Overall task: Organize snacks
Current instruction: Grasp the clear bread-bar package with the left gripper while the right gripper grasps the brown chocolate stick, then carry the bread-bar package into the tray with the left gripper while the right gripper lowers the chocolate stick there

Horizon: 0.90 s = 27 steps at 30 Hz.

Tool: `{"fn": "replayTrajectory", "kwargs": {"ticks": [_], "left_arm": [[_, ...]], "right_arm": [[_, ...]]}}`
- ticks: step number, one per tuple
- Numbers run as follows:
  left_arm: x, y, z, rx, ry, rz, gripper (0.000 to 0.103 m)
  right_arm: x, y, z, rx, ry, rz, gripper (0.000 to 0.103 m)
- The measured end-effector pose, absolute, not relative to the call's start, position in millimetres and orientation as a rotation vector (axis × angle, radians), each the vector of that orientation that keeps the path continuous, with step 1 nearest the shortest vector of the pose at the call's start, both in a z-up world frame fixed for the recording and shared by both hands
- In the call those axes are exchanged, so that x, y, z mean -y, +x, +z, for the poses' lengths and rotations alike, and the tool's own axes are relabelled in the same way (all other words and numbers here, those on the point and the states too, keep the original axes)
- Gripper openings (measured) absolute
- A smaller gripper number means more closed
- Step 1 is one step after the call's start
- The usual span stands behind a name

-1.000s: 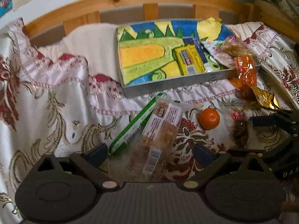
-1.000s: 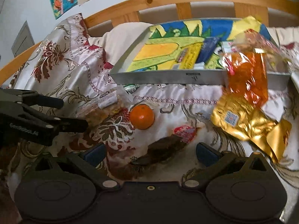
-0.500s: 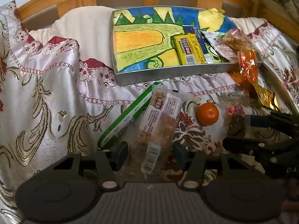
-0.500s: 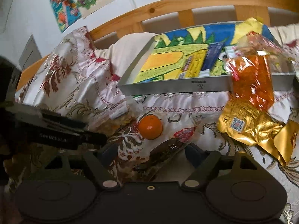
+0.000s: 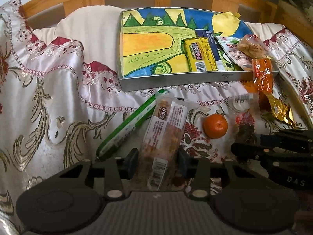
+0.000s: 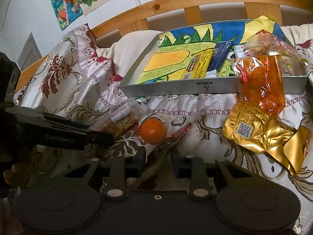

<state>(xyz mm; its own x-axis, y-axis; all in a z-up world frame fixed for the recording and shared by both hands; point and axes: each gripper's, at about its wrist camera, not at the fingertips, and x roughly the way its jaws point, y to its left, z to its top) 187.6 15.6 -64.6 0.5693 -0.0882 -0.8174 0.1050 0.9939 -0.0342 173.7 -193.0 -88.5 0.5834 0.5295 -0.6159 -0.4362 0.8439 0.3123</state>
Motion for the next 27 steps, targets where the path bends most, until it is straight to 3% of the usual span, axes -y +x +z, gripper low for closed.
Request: {"fn": "replayTrajectory", "kwargs": {"ticks": [9,27], "left_arm": [[-9,166,-57,-0.988,-0.076,-0.088,0.042],[5,147,-32,-0.912,-0.098,-0.046,0.041]], "right_arm": [[191,162,-71,-0.687,0.073,0.572,0.019],[203,139,-37,-0.539,0.055,0.554,0.017]]}}
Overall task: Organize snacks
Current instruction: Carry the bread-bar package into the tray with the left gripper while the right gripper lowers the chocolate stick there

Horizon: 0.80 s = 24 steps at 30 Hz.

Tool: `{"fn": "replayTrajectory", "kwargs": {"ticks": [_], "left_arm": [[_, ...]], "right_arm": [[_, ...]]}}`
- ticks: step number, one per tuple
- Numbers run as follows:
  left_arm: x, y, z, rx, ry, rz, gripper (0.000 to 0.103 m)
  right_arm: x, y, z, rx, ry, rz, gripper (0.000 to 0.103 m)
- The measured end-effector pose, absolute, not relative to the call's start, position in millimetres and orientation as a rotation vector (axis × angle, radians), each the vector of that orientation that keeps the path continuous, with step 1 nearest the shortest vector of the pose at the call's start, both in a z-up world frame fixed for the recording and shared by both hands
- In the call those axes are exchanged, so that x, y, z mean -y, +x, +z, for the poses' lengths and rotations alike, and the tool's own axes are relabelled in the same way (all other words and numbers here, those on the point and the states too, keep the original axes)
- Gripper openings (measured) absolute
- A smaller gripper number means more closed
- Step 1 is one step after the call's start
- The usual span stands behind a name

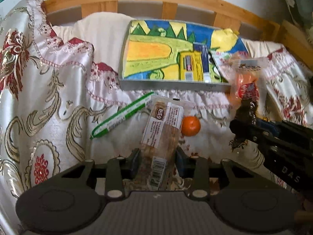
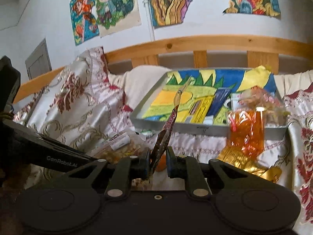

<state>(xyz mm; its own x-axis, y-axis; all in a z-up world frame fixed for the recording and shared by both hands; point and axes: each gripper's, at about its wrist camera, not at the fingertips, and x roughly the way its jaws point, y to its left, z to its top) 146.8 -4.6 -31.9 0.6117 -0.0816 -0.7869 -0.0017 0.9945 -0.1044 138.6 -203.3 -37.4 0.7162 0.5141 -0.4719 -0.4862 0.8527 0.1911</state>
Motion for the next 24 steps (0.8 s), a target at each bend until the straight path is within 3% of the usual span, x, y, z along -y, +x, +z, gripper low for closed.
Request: {"fn": "replayTrajectory", "kwargs": {"ticks": [11,24], "left_arm": [[27,186,1,-0.81,-0.12,-0.024,0.041],[47,283,18,-0.726,-0.135,0.068,0.041]], "right_arm": [[225,150,-8,-0.391,0.044,0.513,0.017],[256,238,0,-0.292,0.075,0.45,0.017]]}}
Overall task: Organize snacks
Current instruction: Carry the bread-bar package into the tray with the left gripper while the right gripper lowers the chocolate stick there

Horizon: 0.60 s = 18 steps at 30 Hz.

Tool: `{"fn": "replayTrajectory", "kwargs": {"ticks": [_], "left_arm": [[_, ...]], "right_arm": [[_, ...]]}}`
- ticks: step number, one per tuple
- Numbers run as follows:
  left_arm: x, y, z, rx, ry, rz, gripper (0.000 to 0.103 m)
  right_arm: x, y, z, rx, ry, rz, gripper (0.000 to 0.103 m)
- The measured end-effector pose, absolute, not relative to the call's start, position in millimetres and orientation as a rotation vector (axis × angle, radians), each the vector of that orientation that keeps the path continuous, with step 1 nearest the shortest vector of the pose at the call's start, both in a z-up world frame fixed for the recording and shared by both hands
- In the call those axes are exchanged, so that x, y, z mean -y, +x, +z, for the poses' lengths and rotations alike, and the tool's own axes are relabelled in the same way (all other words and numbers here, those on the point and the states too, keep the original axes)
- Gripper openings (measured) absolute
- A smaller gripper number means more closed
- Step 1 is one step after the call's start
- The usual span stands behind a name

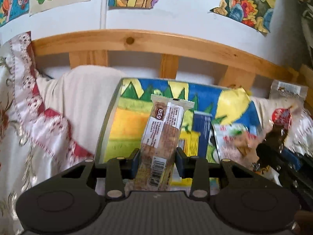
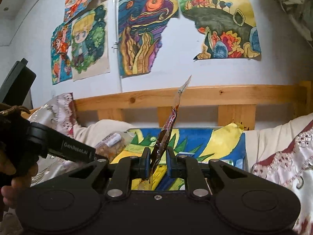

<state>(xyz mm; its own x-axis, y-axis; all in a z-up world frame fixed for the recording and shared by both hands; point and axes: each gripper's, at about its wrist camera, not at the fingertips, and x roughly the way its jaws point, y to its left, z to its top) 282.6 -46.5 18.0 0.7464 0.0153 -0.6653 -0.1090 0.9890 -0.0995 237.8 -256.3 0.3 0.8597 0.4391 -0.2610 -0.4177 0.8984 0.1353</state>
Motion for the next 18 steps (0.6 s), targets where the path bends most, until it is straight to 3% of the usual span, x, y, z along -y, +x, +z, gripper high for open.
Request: {"fn": "replayTrajectory", "kwargs": {"ticks": [18], "left_arm": [[57,351,-37,-0.767,-0.085,0.104,0.041]], "right_arm": [[247,304,-48,-0.404,0.056,0.471,0.018]]}}
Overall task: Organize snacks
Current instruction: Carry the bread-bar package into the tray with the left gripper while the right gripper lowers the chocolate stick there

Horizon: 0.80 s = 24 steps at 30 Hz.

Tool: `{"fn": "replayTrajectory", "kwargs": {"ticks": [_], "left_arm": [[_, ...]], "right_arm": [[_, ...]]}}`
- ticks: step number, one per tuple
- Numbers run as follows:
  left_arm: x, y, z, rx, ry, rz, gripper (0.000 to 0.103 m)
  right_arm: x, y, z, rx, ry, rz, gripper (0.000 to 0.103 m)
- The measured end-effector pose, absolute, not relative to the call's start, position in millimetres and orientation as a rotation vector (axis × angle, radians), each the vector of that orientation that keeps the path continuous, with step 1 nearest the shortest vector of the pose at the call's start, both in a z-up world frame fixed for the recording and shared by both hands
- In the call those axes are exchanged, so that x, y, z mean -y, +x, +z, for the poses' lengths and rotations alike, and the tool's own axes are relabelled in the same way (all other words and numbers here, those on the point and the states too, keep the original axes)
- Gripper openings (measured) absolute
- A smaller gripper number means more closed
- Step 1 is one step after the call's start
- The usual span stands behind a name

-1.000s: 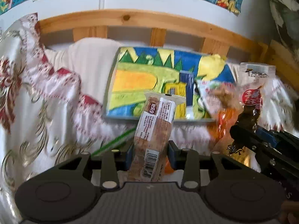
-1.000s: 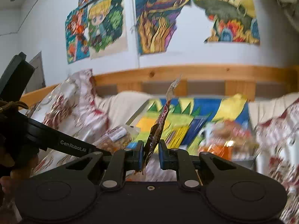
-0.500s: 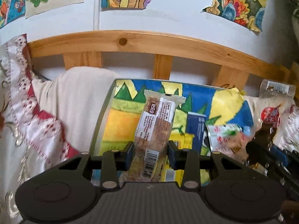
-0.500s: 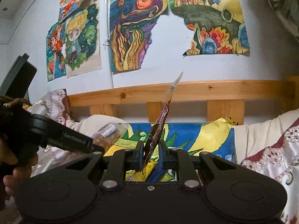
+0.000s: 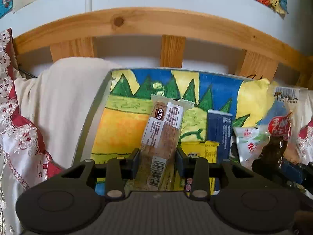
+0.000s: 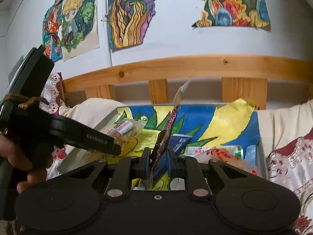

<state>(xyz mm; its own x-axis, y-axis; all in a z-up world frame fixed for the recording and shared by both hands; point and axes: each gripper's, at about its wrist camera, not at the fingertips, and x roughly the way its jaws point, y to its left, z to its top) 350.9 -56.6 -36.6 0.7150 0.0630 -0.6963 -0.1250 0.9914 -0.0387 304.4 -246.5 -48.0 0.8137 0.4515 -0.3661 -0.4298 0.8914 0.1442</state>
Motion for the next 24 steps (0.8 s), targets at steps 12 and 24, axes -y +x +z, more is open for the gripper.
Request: {"fn": "replayTrajectory", "kwargs": {"ticks": [12,24], "left_arm": [[53,354,-52,-0.792,-0.096,0.125,0.041],[53,351,-53,-0.786,-0.105,0.138,0.05]], "right_arm": [[242,313,-57,-0.454,0.04,0.488,0.019],[238,312,-56,-0.46,-0.004,0.461,0.02]]}}
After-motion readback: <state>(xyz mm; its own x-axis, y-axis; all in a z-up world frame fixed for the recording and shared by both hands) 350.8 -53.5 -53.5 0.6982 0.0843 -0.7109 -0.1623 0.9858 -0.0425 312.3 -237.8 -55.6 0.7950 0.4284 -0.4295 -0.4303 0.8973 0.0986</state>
